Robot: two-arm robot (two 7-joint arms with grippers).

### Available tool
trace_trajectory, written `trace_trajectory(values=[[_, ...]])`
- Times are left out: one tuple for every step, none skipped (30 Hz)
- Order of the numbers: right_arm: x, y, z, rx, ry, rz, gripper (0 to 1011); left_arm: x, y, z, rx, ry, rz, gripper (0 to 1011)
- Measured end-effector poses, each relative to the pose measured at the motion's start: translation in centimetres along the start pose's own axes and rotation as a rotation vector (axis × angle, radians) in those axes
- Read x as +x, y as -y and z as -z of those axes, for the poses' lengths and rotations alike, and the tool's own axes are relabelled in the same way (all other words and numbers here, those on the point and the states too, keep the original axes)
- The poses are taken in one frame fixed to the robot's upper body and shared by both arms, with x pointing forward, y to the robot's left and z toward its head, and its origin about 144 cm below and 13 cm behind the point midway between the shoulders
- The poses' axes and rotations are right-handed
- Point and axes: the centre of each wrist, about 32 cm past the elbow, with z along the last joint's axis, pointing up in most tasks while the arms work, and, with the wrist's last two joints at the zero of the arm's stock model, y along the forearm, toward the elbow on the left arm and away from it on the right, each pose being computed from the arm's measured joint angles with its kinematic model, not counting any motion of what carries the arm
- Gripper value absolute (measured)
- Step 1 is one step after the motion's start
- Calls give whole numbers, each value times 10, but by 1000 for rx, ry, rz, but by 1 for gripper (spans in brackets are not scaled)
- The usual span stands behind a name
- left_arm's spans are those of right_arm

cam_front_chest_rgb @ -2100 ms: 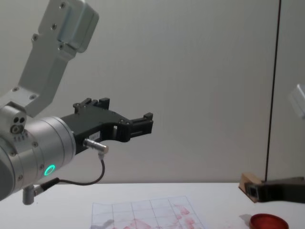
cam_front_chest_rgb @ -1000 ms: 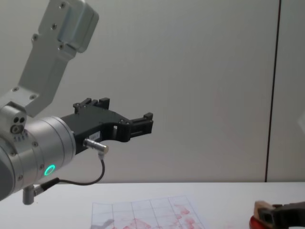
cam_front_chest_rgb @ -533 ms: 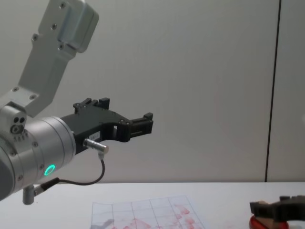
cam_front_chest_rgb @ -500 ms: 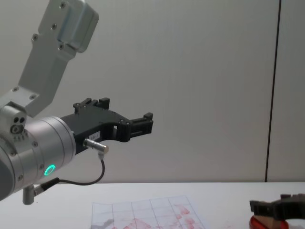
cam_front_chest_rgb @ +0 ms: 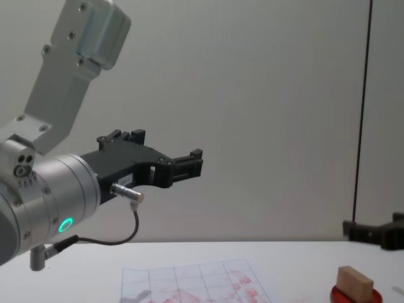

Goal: Use the one hand to pick up the stamp and affix it onto the A4 paper.

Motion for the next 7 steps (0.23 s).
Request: trace_trajectory(values=[[1,1,-1,10,2,1,1001,0,0,0,0,0,0,1001],[2,2,-1,21,3,2,1001,0,0,0,0,0,0,1001],[5,5,-2,45,6,2,1001,0,0,0,0,0,0,1001],[6,6,-3,56,8,4,1001,0,0,0,0,0,0,1001],[8,8,-3,71,10,4,1001,0,0,0,0,0,0,1001],[11,10,-4,93,14,7,1001,0,0,0,0,0,0,1001],[12,11,-5,103,16,7,1001,0,0,0,0,0,0,1001]])
